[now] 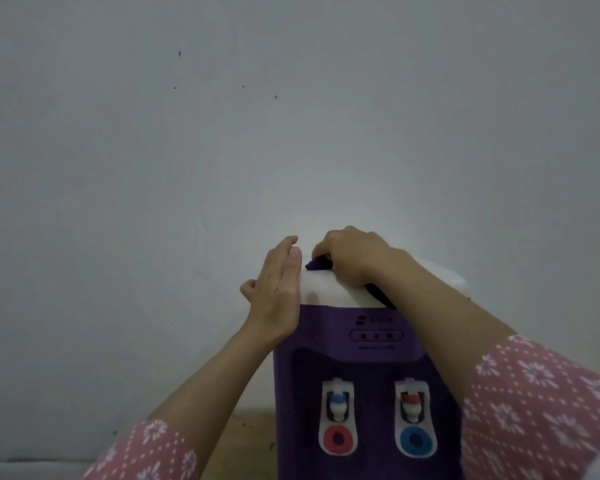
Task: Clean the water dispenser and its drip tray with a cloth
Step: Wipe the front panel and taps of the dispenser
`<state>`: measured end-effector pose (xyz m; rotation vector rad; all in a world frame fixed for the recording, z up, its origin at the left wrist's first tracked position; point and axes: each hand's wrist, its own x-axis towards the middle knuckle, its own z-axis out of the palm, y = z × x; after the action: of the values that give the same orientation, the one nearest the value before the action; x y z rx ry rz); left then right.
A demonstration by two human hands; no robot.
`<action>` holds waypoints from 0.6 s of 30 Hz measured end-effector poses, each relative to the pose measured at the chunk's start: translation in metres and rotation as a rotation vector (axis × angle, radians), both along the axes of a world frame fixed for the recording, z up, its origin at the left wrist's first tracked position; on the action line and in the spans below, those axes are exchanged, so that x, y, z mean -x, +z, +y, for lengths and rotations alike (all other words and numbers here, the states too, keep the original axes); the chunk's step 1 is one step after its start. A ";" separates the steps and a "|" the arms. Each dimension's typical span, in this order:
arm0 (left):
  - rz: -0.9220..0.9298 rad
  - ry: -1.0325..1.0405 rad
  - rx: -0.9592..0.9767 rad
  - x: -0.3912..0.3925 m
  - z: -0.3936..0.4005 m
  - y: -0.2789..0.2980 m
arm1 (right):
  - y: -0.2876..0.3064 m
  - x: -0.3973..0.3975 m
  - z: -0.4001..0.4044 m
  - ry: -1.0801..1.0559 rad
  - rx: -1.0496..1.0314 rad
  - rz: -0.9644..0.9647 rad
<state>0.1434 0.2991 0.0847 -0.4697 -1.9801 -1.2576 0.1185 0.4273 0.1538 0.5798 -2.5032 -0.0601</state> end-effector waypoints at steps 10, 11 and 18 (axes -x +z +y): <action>0.025 0.007 0.049 -0.017 0.020 -0.018 | -0.014 -0.024 0.079 -0.074 0.328 -0.083; 0.040 0.002 0.061 -0.021 0.023 -0.019 | -0.021 -0.024 0.086 -0.074 0.372 -0.039; 0.099 -0.027 0.148 -0.037 0.040 -0.038 | -0.094 -0.039 0.101 0.050 0.692 0.418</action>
<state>0.1802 0.3396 0.0468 -0.6218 -1.9961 -1.0874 0.1580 0.5280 0.0594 0.2924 -1.9251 0.6153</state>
